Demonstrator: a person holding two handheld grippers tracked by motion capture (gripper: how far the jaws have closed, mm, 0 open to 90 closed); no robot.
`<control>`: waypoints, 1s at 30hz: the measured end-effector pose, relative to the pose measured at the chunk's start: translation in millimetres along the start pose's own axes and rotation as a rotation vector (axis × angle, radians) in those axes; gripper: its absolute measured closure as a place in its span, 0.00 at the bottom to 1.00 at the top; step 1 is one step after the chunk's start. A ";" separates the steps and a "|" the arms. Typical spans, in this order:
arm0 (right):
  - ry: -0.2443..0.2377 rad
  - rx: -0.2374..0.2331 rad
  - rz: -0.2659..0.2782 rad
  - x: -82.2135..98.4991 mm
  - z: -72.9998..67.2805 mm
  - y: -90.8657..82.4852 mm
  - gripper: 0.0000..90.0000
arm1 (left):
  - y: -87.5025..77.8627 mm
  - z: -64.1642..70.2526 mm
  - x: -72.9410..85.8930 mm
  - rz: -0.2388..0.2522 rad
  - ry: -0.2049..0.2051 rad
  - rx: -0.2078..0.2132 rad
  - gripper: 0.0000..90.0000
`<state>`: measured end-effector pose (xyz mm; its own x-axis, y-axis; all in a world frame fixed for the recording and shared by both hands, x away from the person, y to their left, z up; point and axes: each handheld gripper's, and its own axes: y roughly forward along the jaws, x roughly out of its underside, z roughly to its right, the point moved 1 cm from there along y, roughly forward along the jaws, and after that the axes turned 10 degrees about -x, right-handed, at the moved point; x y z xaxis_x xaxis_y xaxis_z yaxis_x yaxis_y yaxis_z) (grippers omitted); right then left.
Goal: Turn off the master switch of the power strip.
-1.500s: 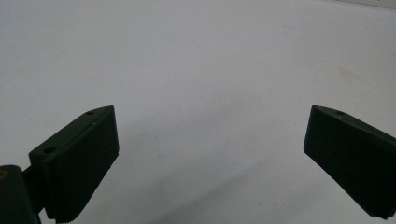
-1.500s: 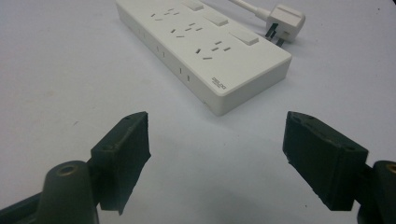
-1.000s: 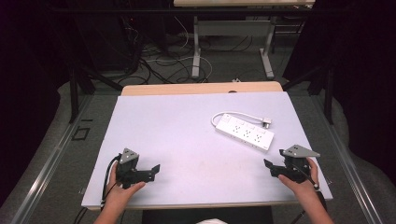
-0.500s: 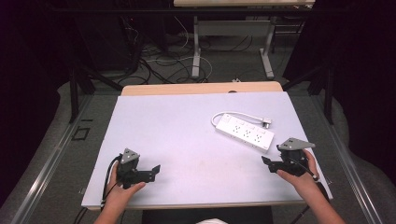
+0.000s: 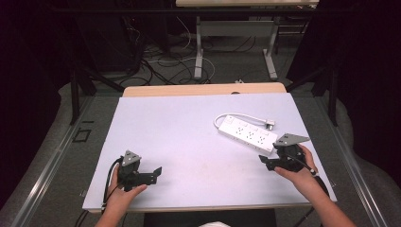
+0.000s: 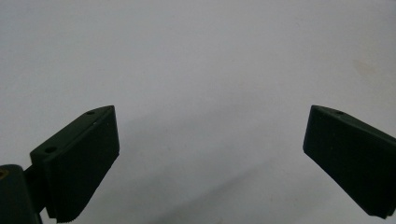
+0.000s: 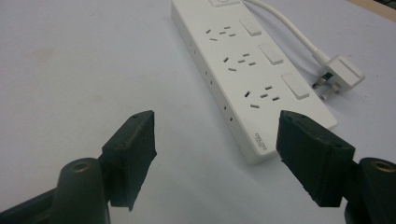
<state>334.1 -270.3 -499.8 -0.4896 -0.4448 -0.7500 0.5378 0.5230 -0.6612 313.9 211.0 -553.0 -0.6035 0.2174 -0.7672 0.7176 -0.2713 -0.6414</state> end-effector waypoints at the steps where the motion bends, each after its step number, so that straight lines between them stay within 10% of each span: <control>1: -0.003 -0.004 0.000 -1.9 -0.4 0.8 0.32 | 0.0 -0.1 0.0 0.001 0.001 -0.001 0.04; 30: -0.052 -0.026 -0.049 -57.2 7.1 27.8 0.42 | 0.4 0.4 0.6 0.030 -0.009 0.000 0.03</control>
<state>381.9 -235.5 -475.4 -0.4780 -0.5075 -0.7169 0.4957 0.5179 -0.6971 313.7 210.6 -553.7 -0.5848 0.2002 -0.7861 0.7357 -0.2775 -0.6179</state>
